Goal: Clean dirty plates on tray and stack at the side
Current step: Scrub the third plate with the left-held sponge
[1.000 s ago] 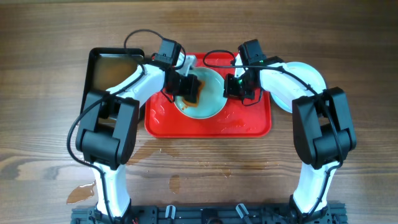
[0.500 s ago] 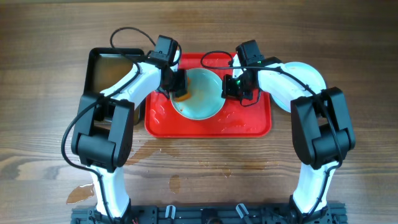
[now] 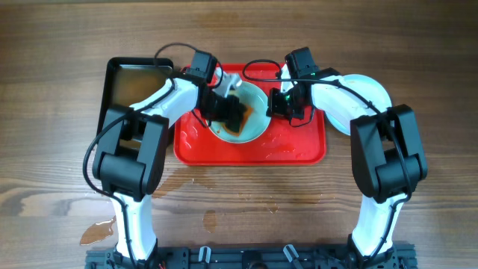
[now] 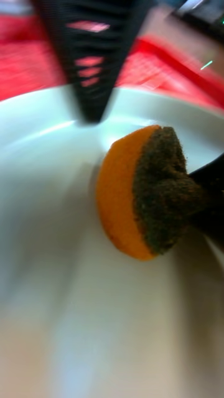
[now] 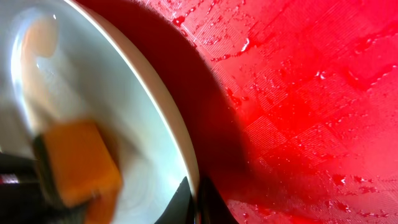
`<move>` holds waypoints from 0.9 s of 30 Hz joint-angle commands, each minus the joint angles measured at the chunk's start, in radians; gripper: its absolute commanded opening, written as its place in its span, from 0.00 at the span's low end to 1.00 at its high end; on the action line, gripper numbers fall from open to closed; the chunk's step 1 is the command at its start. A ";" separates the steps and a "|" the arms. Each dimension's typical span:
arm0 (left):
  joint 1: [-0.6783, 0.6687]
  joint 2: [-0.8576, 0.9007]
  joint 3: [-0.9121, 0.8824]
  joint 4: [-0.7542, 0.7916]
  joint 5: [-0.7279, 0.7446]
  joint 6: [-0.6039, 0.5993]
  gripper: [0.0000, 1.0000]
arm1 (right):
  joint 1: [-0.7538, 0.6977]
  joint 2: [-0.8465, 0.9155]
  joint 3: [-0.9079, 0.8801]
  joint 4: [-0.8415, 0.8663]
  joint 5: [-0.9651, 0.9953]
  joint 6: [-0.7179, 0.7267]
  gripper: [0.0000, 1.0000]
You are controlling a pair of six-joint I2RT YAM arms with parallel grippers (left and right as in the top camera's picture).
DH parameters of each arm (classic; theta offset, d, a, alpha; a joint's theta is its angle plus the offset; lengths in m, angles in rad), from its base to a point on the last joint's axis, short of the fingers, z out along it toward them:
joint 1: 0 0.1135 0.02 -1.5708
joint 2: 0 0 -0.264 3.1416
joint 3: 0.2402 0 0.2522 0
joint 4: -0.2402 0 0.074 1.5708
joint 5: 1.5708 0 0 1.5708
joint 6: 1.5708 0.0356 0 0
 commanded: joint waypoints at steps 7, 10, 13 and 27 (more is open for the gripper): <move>0.003 0.047 -0.032 0.291 -0.114 -0.076 0.04 | 0.007 0.026 -0.011 0.000 -0.003 -0.013 0.04; 0.003 0.047 -0.032 0.360 -0.354 -0.195 0.04 | 0.007 0.026 -0.011 0.000 -0.003 -0.013 0.04; 0.003 0.047 -0.032 0.220 -0.604 -0.362 0.04 | 0.007 0.026 -0.011 0.000 -0.003 -0.014 0.04; 0.002 0.047 -0.032 -0.119 0.097 0.074 0.04 | 0.007 0.026 -0.011 -0.001 -0.004 -0.014 0.04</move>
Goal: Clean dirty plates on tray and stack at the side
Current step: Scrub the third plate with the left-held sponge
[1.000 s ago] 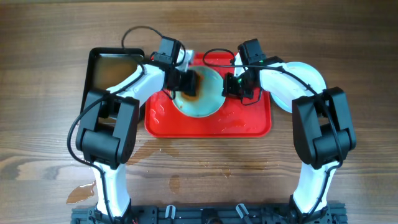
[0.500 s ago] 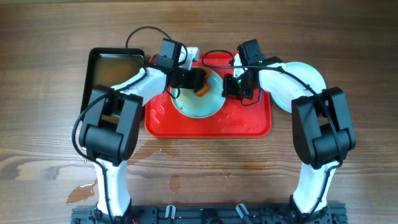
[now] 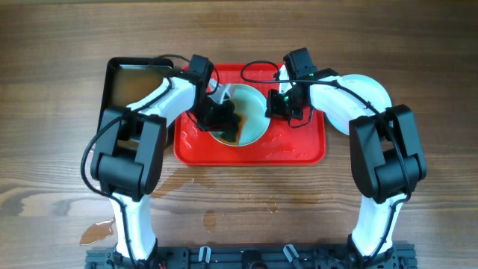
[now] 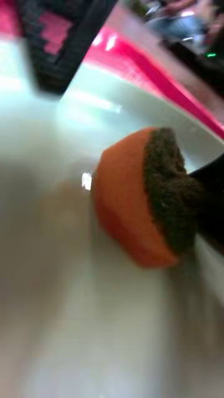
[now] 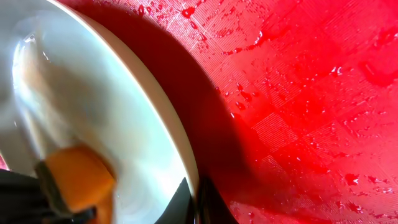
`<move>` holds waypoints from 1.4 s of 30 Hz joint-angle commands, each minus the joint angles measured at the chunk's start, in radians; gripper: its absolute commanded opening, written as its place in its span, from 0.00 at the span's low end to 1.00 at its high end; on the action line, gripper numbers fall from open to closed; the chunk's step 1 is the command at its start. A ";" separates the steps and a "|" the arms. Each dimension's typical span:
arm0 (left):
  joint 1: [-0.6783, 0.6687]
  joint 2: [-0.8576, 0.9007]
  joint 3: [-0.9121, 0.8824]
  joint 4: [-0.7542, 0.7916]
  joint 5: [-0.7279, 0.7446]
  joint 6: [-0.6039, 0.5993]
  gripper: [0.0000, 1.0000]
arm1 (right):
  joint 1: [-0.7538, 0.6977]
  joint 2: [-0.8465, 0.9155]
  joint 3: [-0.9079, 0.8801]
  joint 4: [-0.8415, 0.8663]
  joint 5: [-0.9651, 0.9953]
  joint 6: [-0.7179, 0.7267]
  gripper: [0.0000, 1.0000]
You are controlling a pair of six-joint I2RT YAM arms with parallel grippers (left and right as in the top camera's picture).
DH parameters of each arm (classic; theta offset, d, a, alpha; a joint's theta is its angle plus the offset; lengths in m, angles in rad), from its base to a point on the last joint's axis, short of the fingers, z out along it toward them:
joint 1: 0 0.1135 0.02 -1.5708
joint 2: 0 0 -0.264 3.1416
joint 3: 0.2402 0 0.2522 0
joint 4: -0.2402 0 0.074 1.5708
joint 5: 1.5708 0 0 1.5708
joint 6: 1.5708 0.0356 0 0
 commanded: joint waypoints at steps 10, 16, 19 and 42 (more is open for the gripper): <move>-0.013 0.083 -0.035 0.234 -0.971 -0.491 0.04 | 0.000 0.026 -0.010 -0.001 -0.005 -0.002 0.04; -0.039 0.083 -0.035 -0.047 -0.458 -0.303 0.04 | 0.000 0.026 -0.010 0.002 -0.005 -0.002 0.04; -0.058 0.083 -0.035 -0.040 -0.063 -0.105 0.04 | 0.000 0.026 -0.010 0.002 -0.005 -0.001 0.04; 0.005 0.083 -0.035 -0.106 -0.350 -0.359 0.04 | 0.000 0.026 -0.010 0.002 -0.005 -0.001 0.04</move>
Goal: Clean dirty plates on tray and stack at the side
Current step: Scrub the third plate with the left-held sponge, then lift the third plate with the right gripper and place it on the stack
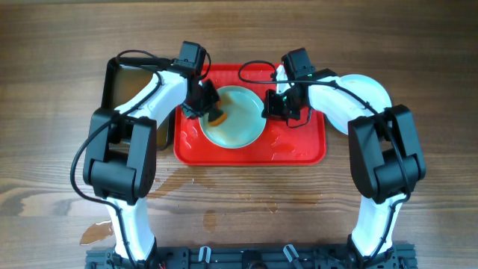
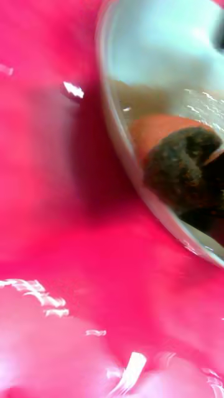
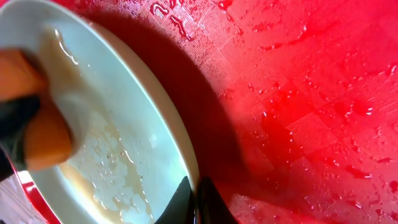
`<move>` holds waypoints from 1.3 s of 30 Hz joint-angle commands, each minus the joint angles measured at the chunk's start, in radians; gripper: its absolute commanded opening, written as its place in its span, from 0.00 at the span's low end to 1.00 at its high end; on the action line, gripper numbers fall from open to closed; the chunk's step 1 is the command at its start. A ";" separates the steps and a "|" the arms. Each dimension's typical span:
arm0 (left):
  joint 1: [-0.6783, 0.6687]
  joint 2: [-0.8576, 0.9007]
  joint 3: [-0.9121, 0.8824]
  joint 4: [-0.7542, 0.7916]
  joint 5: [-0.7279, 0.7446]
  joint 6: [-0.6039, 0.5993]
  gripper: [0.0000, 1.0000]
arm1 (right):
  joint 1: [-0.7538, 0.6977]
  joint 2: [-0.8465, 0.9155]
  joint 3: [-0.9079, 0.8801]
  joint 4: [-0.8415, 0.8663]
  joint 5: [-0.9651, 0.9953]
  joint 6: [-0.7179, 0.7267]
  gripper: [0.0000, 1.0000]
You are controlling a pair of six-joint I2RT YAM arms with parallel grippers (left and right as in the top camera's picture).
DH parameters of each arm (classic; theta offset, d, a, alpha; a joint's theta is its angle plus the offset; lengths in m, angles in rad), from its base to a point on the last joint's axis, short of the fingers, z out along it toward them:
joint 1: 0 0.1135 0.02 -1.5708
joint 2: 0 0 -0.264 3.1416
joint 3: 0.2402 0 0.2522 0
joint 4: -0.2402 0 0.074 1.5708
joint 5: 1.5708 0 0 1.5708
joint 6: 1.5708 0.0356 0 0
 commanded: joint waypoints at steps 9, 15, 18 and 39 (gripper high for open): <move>-0.047 0.113 0.089 -0.272 0.430 0.480 0.04 | -0.007 0.024 -0.010 -0.008 0.024 0.004 0.04; 0.135 0.044 0.463 -0.431 0.441 0.479 0.04 | -0.010 0.024 -0.010 0.005 -0.012 -0.027 0.04; 0.180 0.000 0.500 -0.406 0.445 0.479 0.04 | -0.039 -0.031 -0.010 0.007 -0.062 -0.073 0.04; 0.128 0.041 0.486 -0.364 0.200 0.475 0.04 | 0.291 -0.515 -0.010 -0.263 1.389 -0.047 0.04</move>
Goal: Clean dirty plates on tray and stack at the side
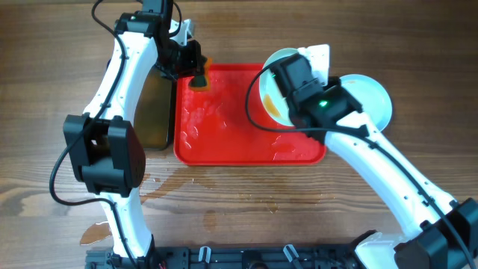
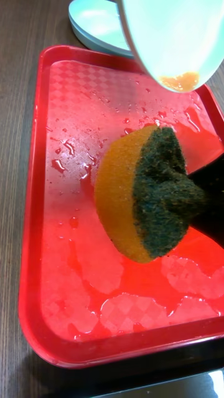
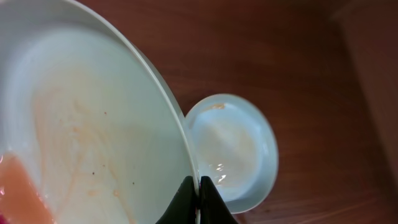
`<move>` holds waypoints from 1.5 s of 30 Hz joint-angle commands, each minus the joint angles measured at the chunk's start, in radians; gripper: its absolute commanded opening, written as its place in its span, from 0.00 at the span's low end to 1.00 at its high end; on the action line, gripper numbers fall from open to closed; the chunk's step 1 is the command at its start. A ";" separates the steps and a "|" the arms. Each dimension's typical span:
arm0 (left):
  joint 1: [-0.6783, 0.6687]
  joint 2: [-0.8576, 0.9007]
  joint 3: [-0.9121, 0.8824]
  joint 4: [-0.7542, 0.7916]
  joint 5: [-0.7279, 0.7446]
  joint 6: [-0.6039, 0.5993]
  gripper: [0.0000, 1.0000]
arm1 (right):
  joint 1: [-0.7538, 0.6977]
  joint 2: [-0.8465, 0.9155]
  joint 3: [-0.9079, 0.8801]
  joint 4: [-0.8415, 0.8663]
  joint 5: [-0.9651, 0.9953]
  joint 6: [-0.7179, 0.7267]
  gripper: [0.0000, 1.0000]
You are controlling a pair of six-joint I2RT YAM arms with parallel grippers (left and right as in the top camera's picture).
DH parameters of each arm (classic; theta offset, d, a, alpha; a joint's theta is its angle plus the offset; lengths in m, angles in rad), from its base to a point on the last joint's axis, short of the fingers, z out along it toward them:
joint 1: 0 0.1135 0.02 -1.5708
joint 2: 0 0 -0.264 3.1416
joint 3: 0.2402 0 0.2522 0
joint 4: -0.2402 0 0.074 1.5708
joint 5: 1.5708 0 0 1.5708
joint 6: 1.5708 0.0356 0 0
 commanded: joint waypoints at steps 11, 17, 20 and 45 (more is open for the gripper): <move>-0.003 0.014 0.001 0.005 0.000 0.015 0.04 | 0.200 0.002 0.005 0.108 0.574 -0.047 0.04; -0.003 0.014 0.001 0.005 0.000 0.015 0.04 | 0.157 0.002 0.005 0.046 0.266 0.077 0.04; -0.003 0.014 0.001 0.005 0.000 0.015 0.04 | -0.010 0.002 0.005 -0.029 -0.046 0.128 0.04; -0.040 0.014 -0.005 0.018 -0.003 -0.136 0.04 | -0.855 -0.013 -0.246 0.199 -1.022 -0.026 0.65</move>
